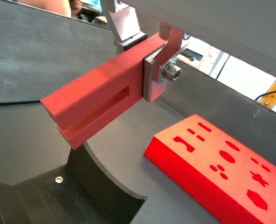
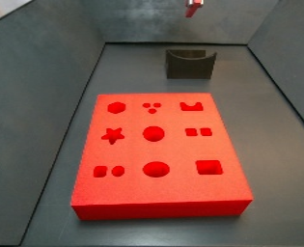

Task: Pick up the double-square object. Move up. Place the double-square object on the fixture. Regrasp the double-square object. Move to above the board. Insert the double-square object.
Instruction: Place the double-square object on the fixture.

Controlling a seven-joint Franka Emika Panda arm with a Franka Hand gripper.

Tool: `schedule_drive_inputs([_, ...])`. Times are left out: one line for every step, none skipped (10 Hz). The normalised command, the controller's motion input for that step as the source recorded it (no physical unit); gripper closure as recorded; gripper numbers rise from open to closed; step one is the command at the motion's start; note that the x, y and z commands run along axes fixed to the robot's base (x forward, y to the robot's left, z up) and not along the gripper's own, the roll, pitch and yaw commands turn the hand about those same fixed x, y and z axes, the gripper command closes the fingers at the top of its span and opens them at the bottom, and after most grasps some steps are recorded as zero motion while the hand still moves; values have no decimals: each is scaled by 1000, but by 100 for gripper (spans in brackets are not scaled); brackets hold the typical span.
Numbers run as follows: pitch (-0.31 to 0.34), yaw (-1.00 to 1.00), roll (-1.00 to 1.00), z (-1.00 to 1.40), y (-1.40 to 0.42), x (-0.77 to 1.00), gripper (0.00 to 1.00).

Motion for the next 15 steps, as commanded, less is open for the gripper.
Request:
schedule_drive_inputs([246,-112,-1000,-1000,131,124,100])
schedule_drive_inputs([239,-128,-1000,-1000,140,132,100])
schedule_drive_inputs([251,-167,-970,-1000,141,147,100])
schedule_drive_inputs([221,-188,-829,-1000,138,161,100])
schedule_drive_inputs([172,-212,-677,-1000,139,169,100])
schedule_drive_inputs([112,-228,-470,-1000,143,171,100])
schedule_drive_inputs([59,-220,-272,-1000,139,181,100])
schedule_drive_inputs([36,-209,-216,-1000,131,185,100])
schedule_drive_inputs([-7,-182,-180,-855,118,162,100])
schedule_drive_inputs([-25,-168,-176,-724,106,144,100])
schedule_drive_inputs([-53,-121,-162,-428,70,110,100])
schedule_drive_inputs([-61,-102,-138,-358,73,89,100])
schedule_drive_inputs([-63,-75,-133,-350,58,64,100])
schedule_drive_inputs([-62,-56,-132,-348,55,65,100])
schedule_drive_inputs([-63,-41,-132,-347,56,66,100])
